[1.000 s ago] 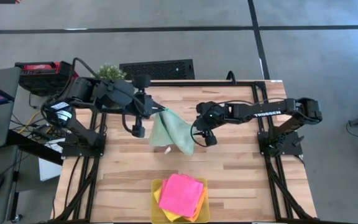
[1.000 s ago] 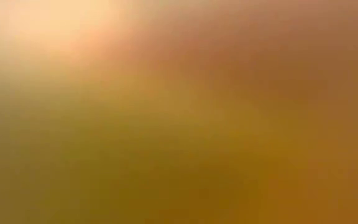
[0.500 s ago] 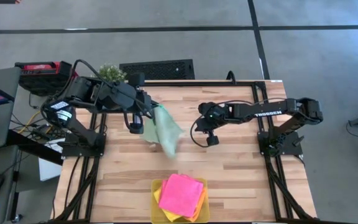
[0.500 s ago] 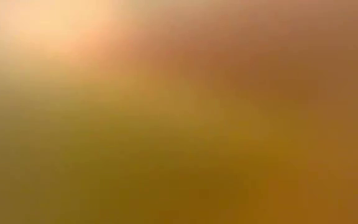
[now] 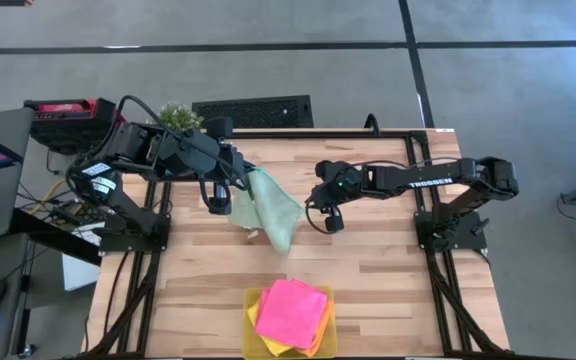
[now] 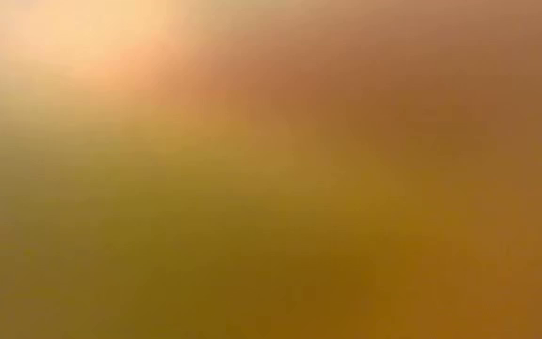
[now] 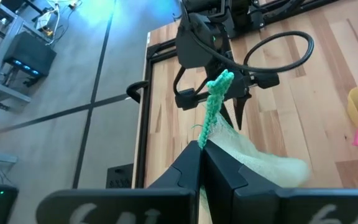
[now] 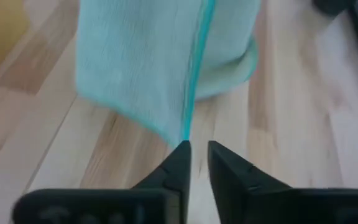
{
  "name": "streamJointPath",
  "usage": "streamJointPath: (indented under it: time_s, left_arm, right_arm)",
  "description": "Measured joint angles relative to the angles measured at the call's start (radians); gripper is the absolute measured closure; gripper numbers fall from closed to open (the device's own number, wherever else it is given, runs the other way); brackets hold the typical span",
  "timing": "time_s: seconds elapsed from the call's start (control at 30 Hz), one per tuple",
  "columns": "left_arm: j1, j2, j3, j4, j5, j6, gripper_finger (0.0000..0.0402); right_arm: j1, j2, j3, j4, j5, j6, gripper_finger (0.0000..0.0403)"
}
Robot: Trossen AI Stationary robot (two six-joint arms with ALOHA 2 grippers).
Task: Fold microfiber towels
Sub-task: Fold the green microfiber cloth
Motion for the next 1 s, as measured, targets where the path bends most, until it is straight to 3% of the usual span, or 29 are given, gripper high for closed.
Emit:
streamJointPath:
  time_s: [0.27, 0.43, 0.67, 0.83, 1.0]
  left_arm:
    - [0.0, 0.0, 0.0, 0.002, 0.002, 0.005, 0.0401]
    - [0.0, 0.001, 0.0, 0.004, 0.017, 0.009, 0.0401]
    - [0.0, 0.001, 0.0, 0.006, 0.018, 0.023, 0.0401]
    - [0.0, 0.001, 0.0, 0.018, 0.023, 0.049, 0.0401]
    - [0.0, 0.001, 0.0, 0.022, 0.027, 0.049, 0.0401]
  right_arm:
    - [0.006, 0.021, 0.0, 0.103, -0.004, -0.011, 0.0241]
    - [-0.011, 0.067, 0.0, 0.211, 0.001, -0.005, 0.0212]
    - [-0.019, 0.14, 0.001, 0.288, -0.004, -0.048, 0.021]
    - [-0.015, 0.189, 0.001, 0.304, -0.077, -0.118, 0.0222]
    - [-0.01, 0.22, 0.0, 0.297, -0.083, -0.139, 0.0239]
